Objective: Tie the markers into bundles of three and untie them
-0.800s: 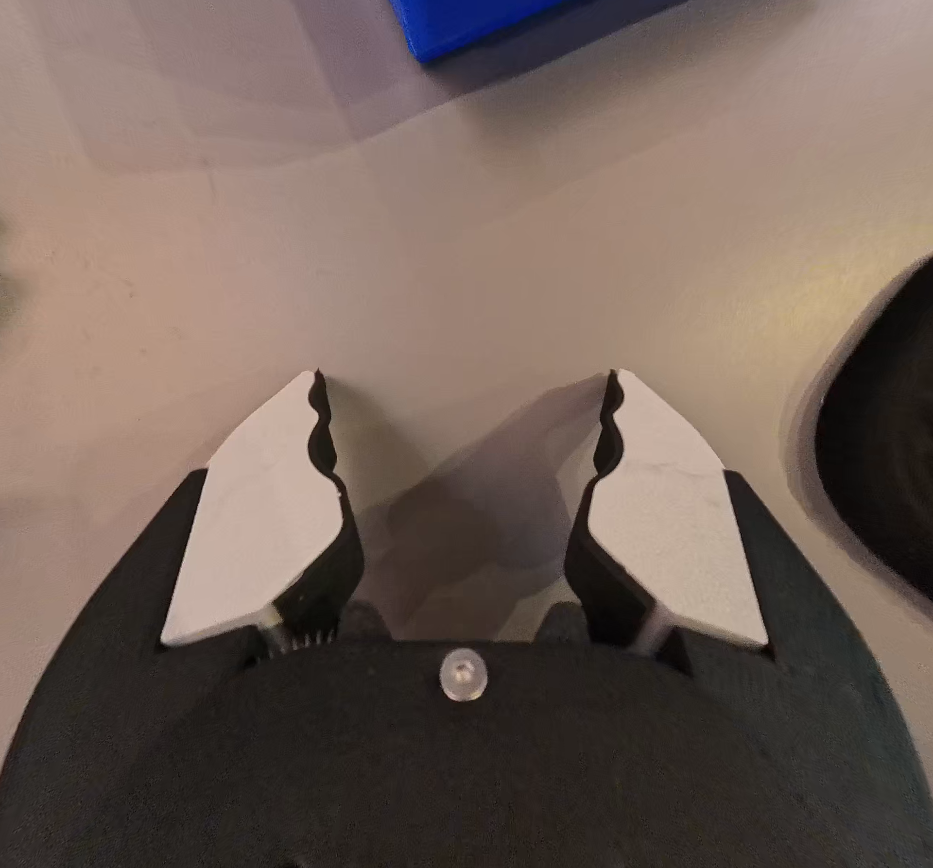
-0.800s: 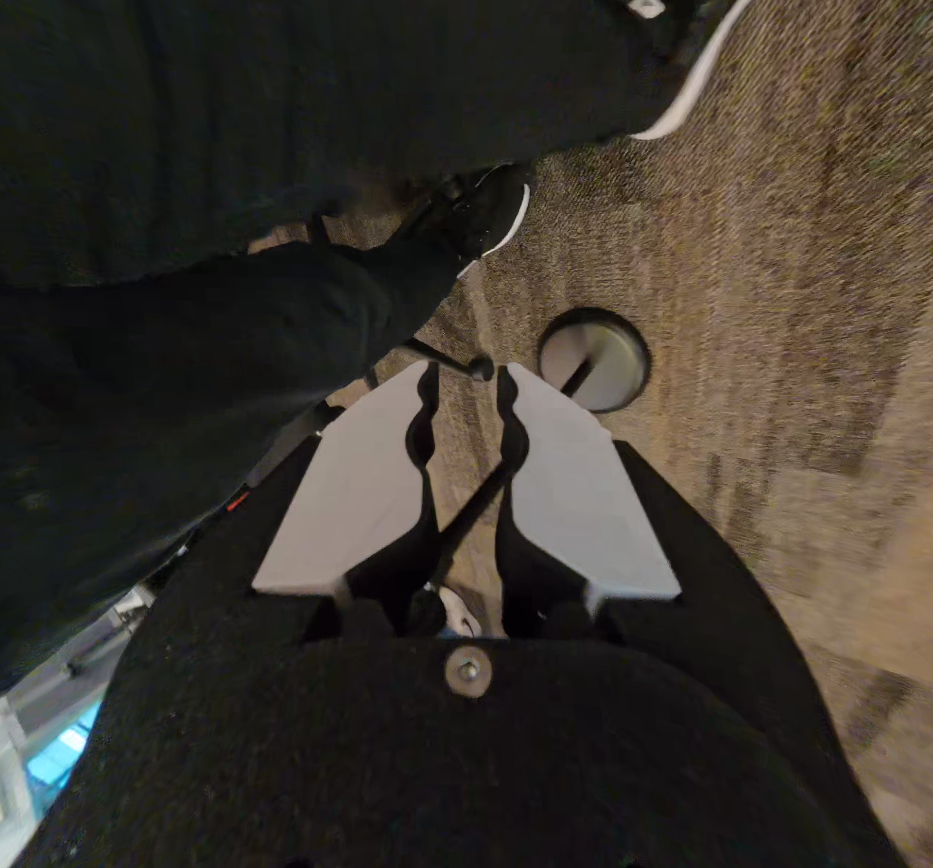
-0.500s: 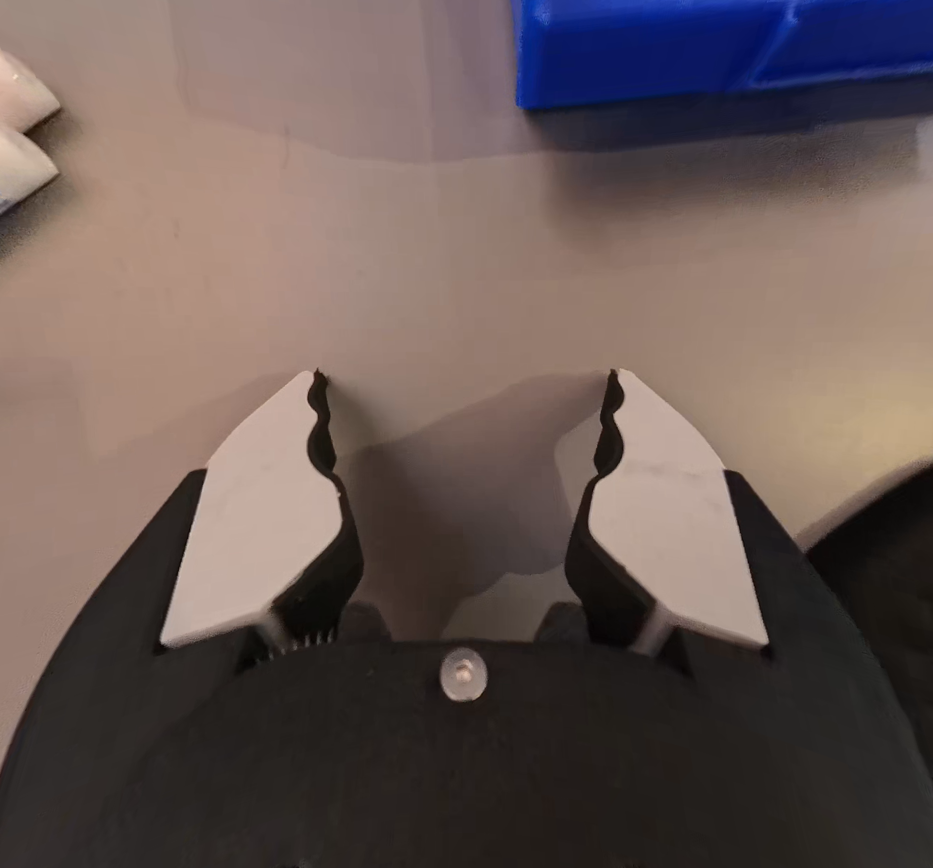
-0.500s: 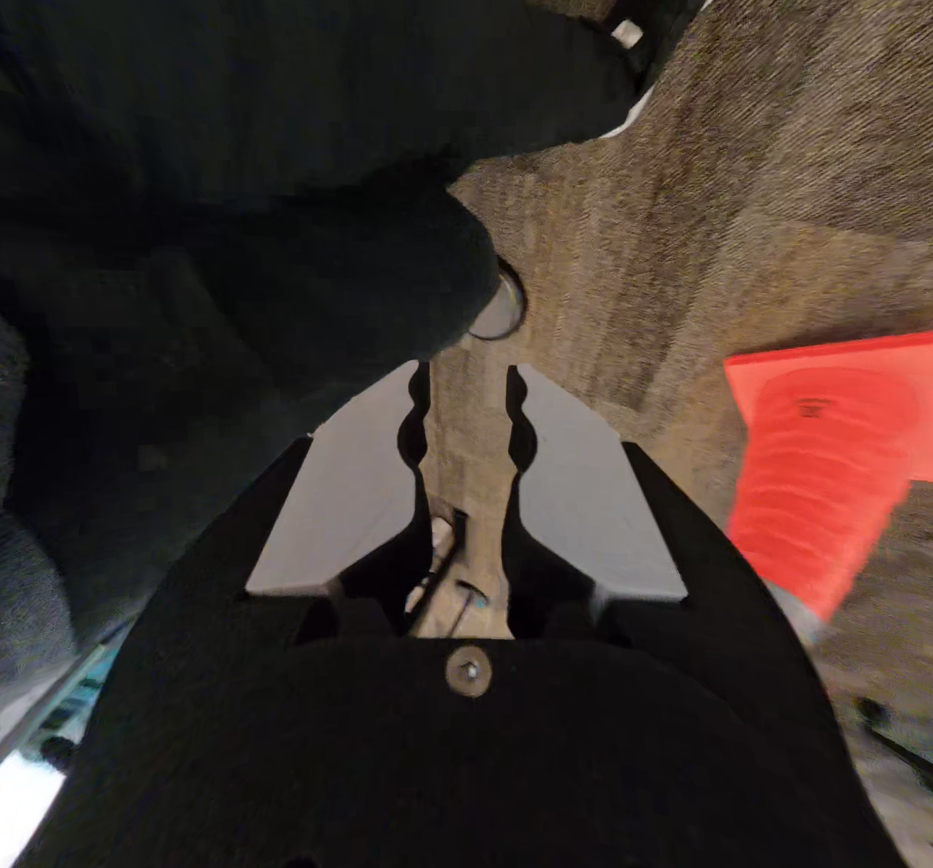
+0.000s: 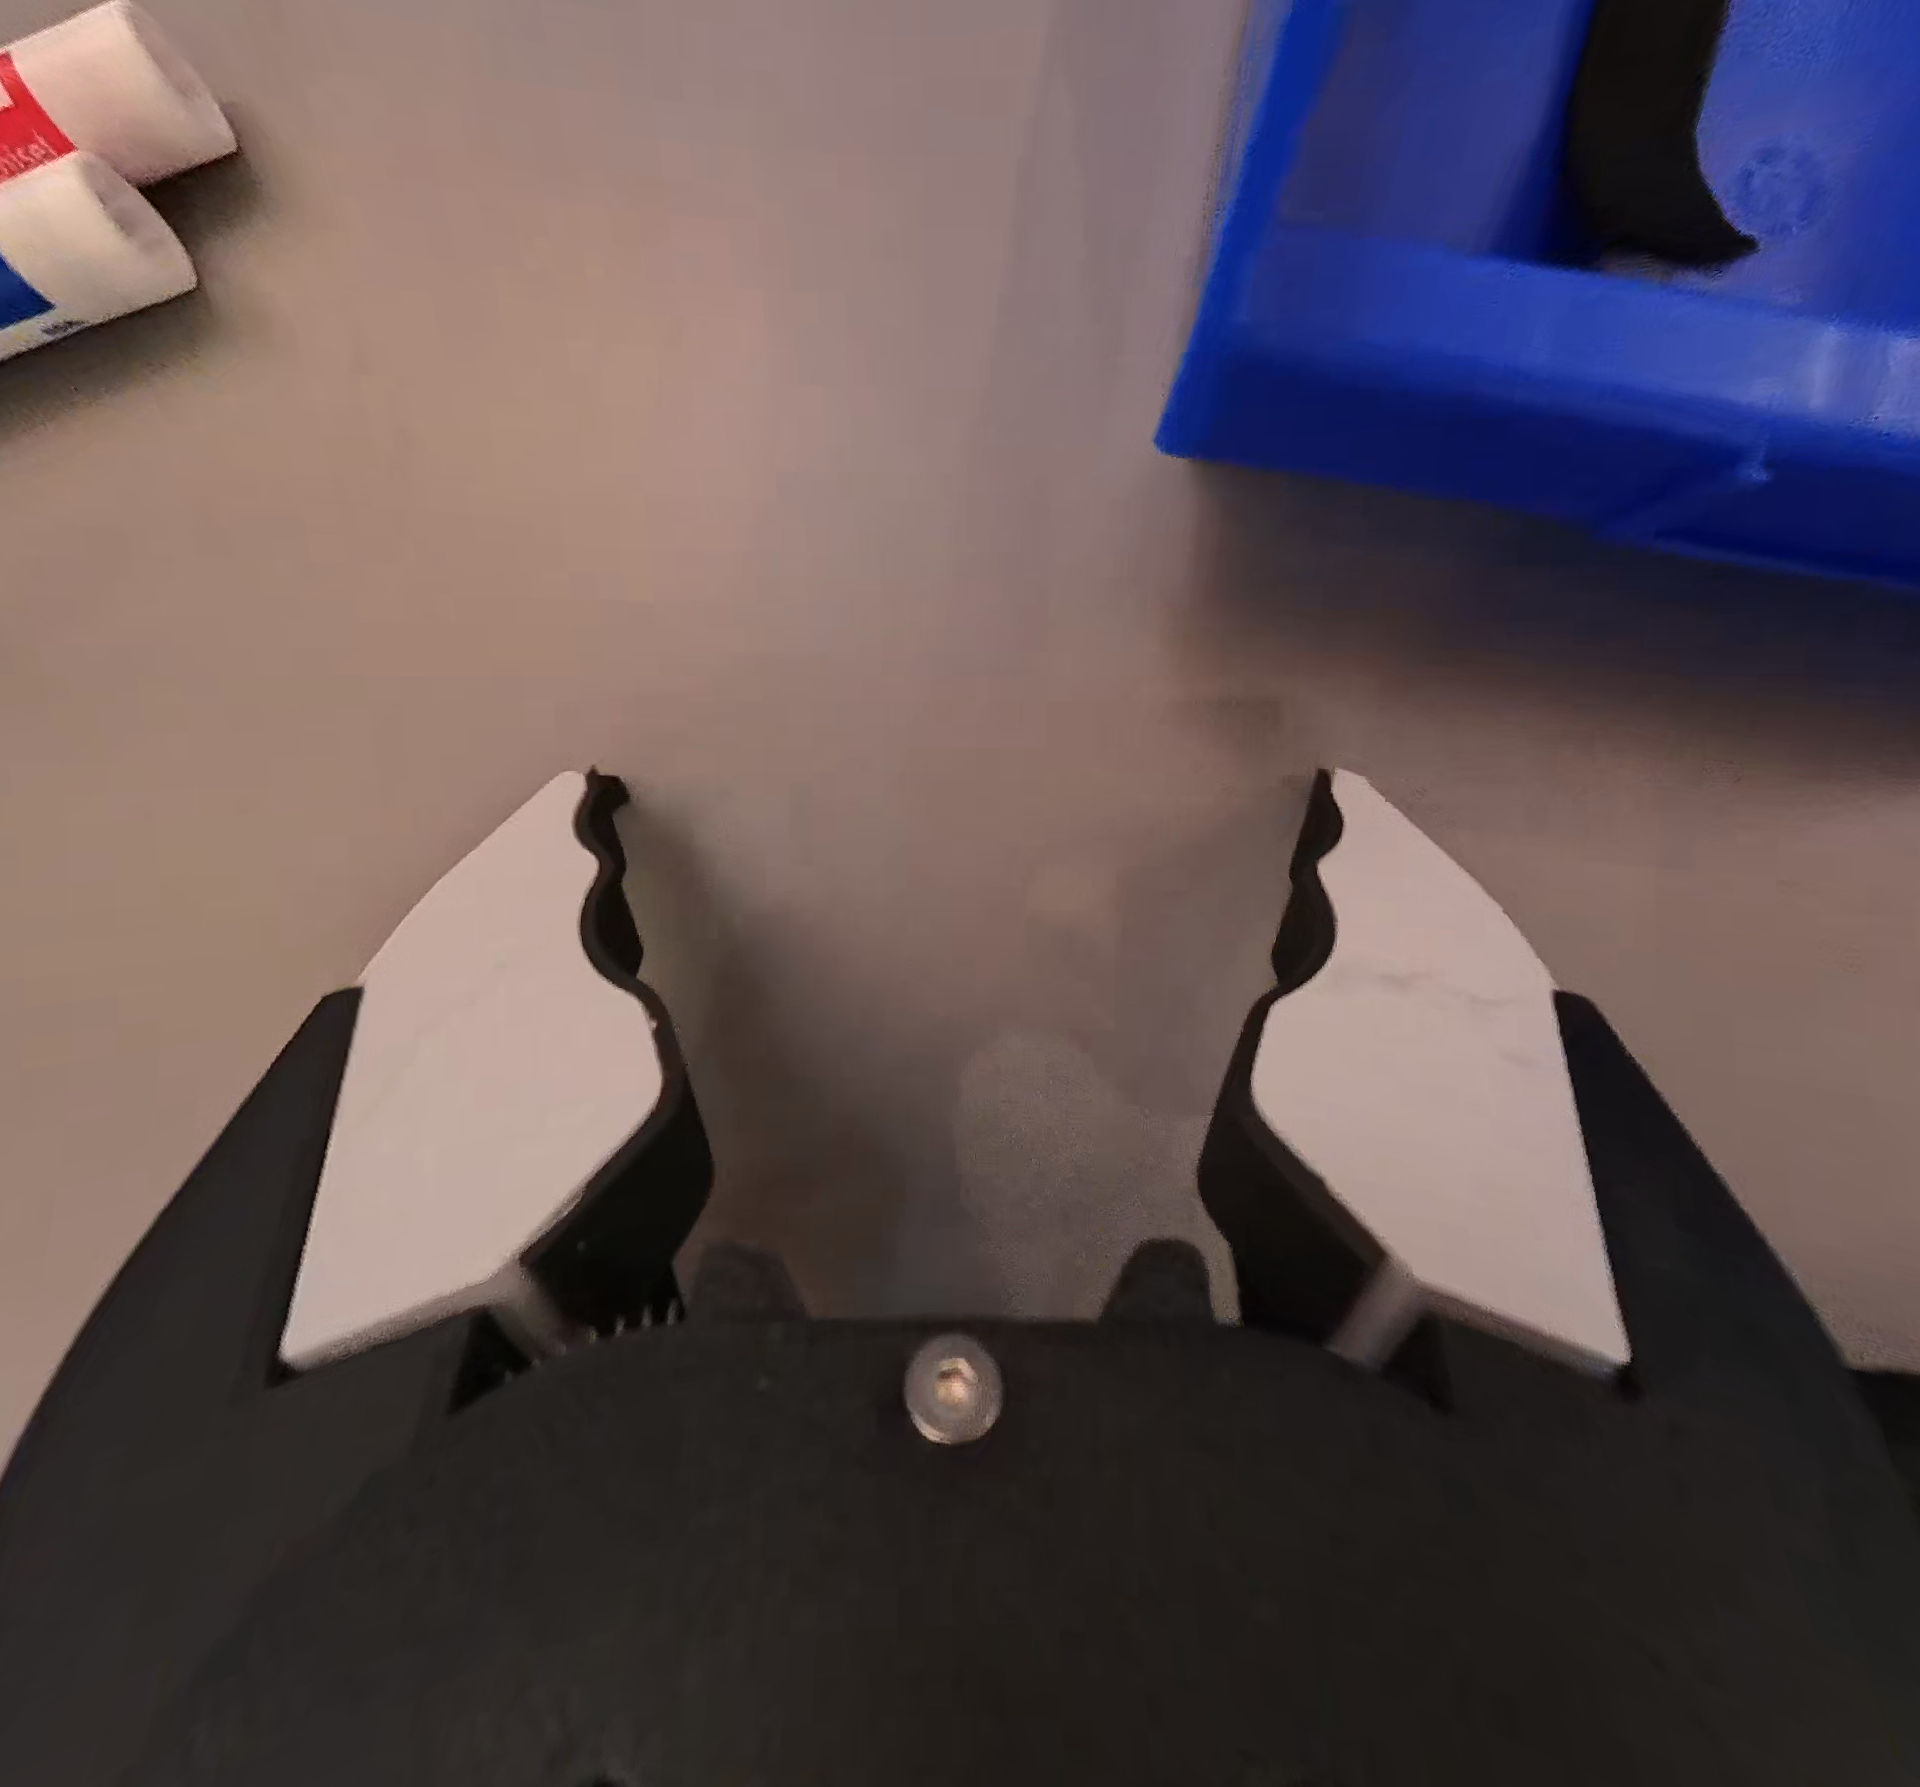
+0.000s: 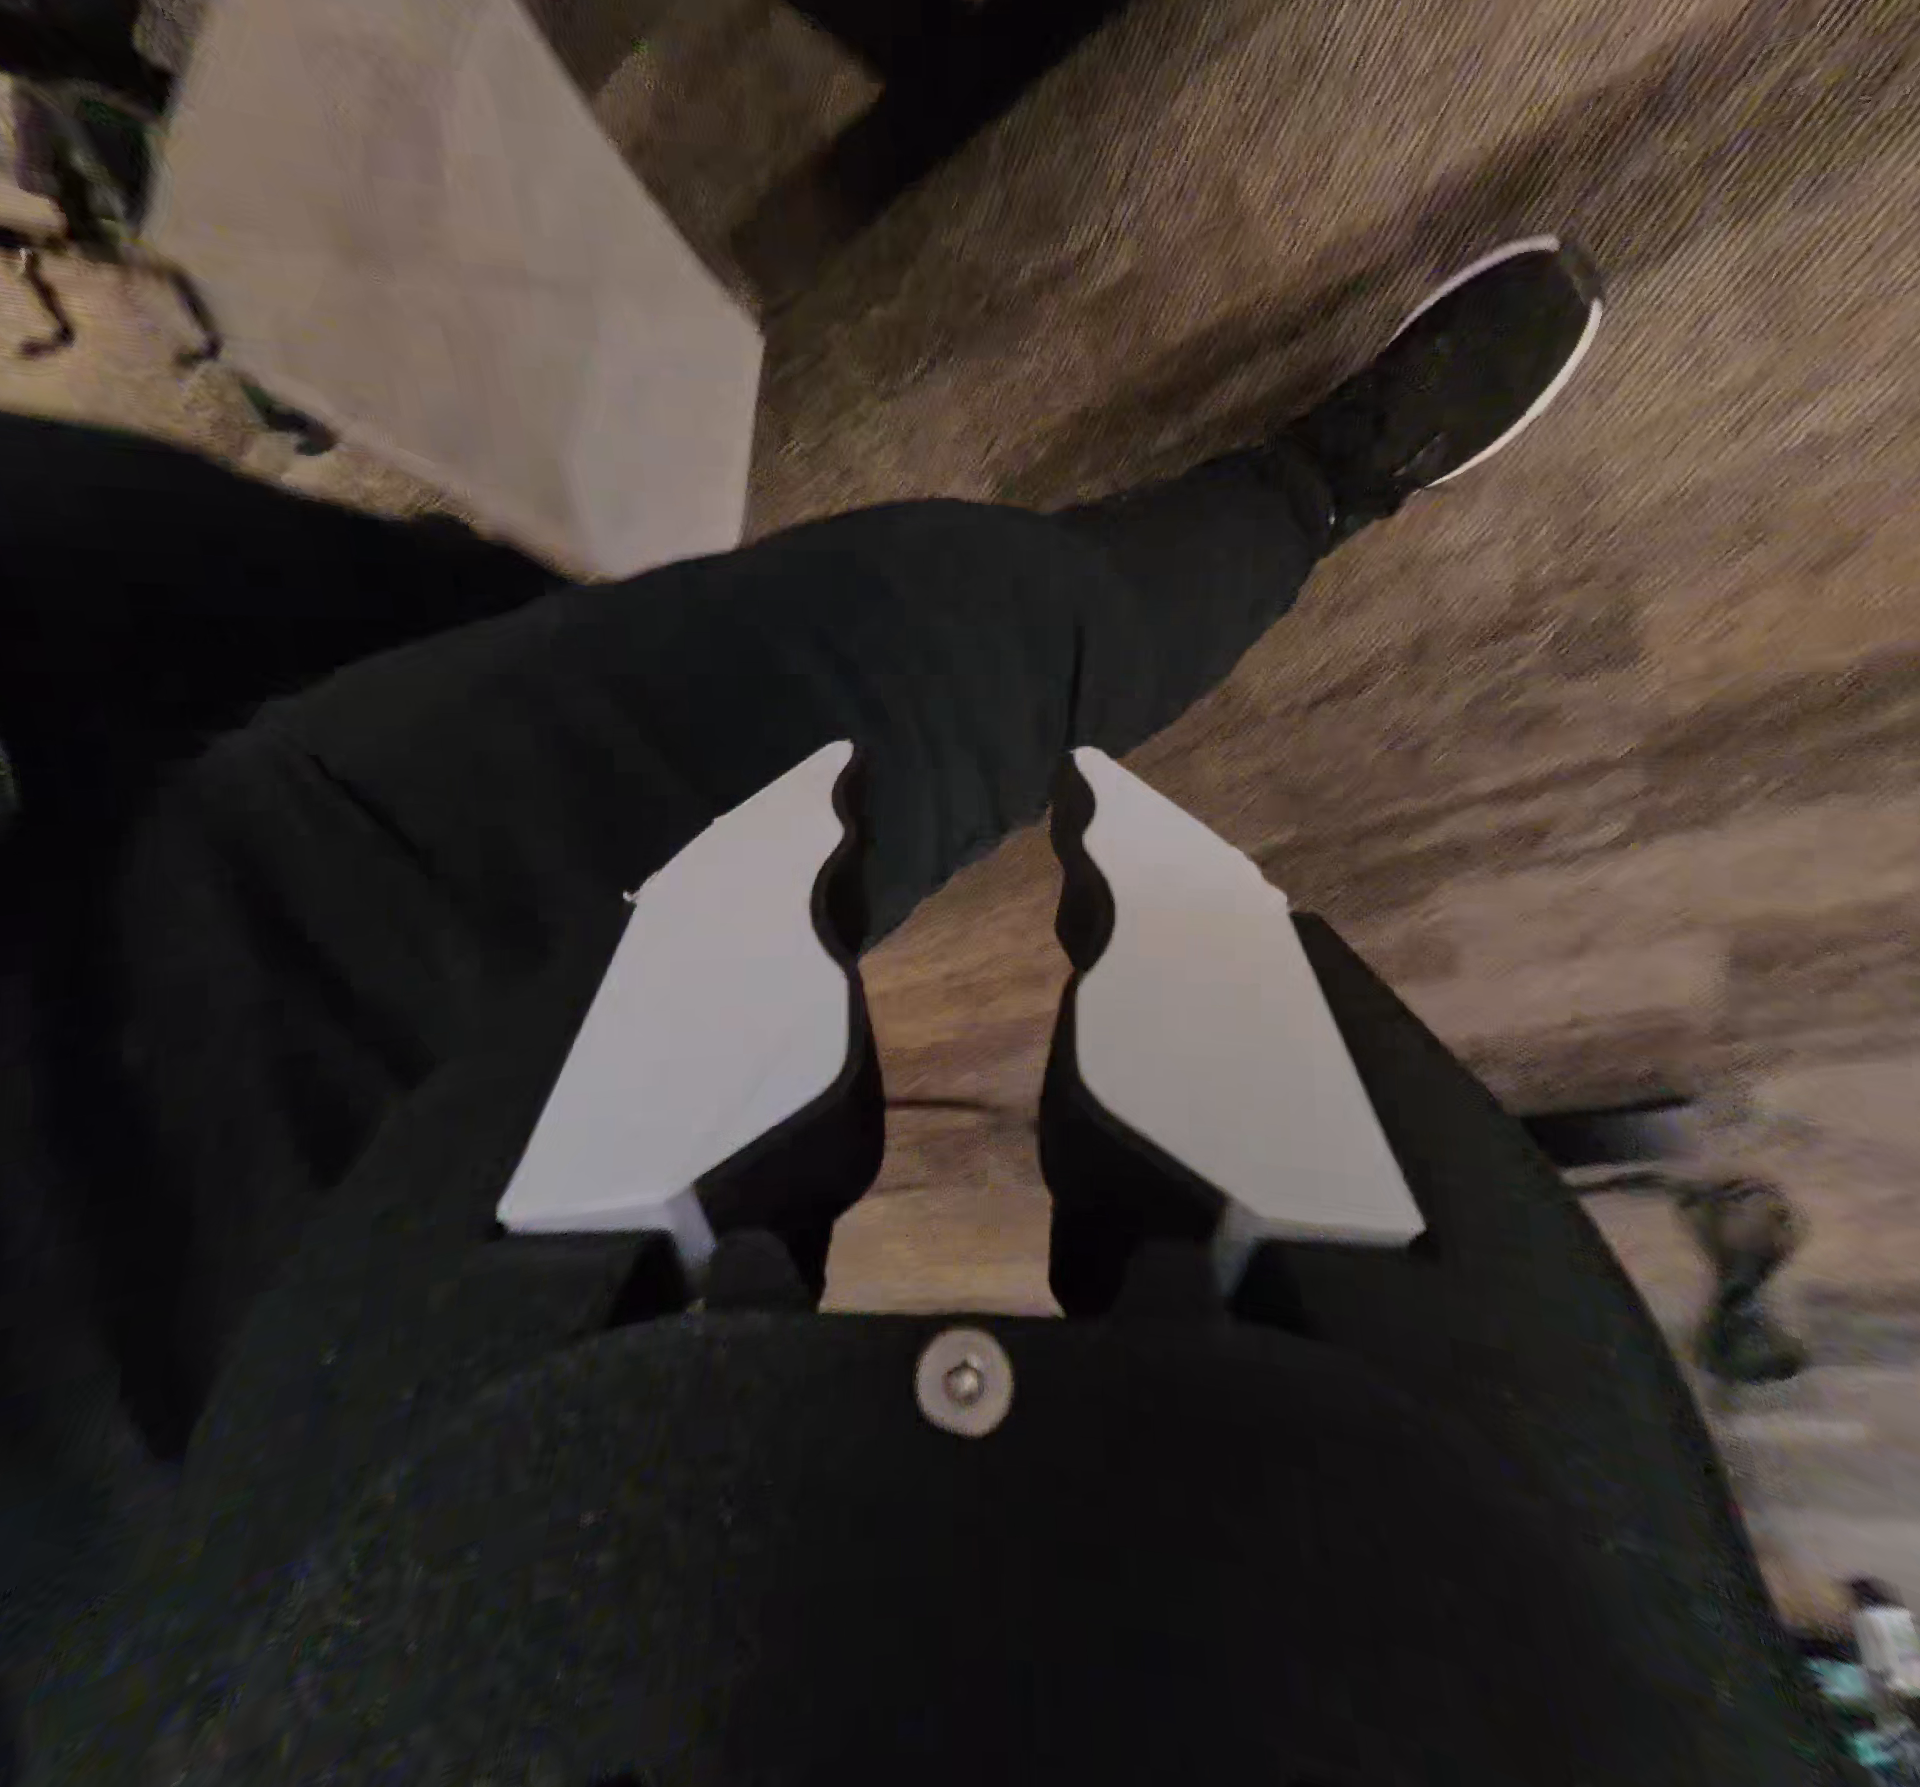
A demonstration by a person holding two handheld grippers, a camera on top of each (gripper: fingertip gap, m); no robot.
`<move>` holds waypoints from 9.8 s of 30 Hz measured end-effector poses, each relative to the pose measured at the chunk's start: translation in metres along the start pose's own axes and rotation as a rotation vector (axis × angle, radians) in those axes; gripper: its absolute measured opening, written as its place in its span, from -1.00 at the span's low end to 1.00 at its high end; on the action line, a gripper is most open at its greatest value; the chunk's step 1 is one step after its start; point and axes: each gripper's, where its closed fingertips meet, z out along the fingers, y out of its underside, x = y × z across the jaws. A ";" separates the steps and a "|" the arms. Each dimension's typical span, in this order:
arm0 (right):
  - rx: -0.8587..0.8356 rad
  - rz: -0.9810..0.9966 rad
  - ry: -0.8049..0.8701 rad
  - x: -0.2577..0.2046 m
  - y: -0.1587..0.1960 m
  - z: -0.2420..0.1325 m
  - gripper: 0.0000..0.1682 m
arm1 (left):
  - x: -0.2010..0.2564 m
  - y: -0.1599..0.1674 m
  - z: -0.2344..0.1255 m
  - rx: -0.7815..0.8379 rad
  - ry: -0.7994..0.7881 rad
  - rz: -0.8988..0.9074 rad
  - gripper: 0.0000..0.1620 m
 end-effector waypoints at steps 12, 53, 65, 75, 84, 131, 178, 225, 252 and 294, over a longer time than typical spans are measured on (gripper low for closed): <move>-0.057 -0.475 -0.094 0.308 -0.358 0.191 -0.54 | -0.052 -0.012 0.007 0.022 -0.301 -0.437 0.50; -0.116 -1.035 -0.264 0.287 -0.656 0.573 -0.78 | -0.090 0.005 0.002 -0.014 -0.494 -0.749 0.77; 0.181 -0.780 0.052 0.251 -0.633 0.158 -0.77 | -0.066 0.005 0.003 -0.079 -0.317 -0.524 0.80; 0.496 -0.589 0.198 0.041 -0.496 -0.077 -0.78 | -0.045 0.011 -0.001 -0.074 -0.205 -0.341 0.81; 0.565 -0.686 -0.216 -0.177 -0.450 -0.039 -0.78 | -0.044 0.015 -0.004 -0.120 -0.151 -0.282 0.80; 0.884 -0.131 -0.345 -0.561 -0.527 0.168 -0.78 | -0.340 -0.075 0.010 0.376 -0.264 0.390 -0.08; 0.922 -0.108 0.544 -0.492 -0.610 0.224 -0.78 | -0.288 -0.110 -0.053 0.838 0.528 0.409 0.08; 1.032 -0.149 0.653 -0.458 -0.633 0.220 -0.78 | -0.281 -0.161 -0.003 0.777 0.446 0.469 0.16; 0.334 -0.412 0.452 -0.479 -0.583 0.283 -0.56 | -0.270 -0.153 0.010 0.644 0.565 0.539 0.21; 0.395 -0.665 0.475 -0.465 -0.656 0.224 -0.77 | -0.268 -0.152 0.009 0.611 0.648 0.506 0.19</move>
